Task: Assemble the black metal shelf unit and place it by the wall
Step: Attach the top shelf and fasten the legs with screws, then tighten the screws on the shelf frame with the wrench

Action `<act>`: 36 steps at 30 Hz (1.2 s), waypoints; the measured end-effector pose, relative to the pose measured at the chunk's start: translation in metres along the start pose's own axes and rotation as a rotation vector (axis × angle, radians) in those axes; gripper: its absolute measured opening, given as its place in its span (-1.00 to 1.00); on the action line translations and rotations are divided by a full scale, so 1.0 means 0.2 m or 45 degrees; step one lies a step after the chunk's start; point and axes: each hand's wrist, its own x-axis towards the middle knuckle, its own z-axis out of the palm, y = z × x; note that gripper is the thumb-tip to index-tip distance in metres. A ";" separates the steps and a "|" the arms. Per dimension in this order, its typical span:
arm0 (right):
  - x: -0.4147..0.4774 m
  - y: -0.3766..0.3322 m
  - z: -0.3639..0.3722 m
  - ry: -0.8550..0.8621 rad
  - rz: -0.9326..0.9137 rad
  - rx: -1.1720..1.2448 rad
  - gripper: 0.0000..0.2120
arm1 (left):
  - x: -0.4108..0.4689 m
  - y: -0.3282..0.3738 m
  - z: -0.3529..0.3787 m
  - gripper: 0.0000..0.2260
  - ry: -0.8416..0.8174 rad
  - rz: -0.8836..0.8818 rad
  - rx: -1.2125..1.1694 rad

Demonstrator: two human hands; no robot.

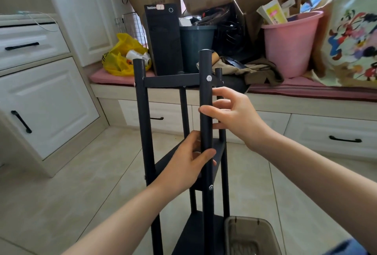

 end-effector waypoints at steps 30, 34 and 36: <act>-0.72 1.69 -0.21 -0.411 1.230 -0.881 -0.89 | 0.06 0.03 0.13 -0.87 0.099 0.006 0.034; -0.86 1.92 -0.09 -0.462 1.339 -0.993 -0.73 | 0.05 0.04 0.17 -0.87 0.107 0.000 0.018; -0.91 2.00 -0.05 -0.404 1.349 -0.988 -0.73 | 0.05 0.04 0.18 -0.87 0.104 -0.008 0.008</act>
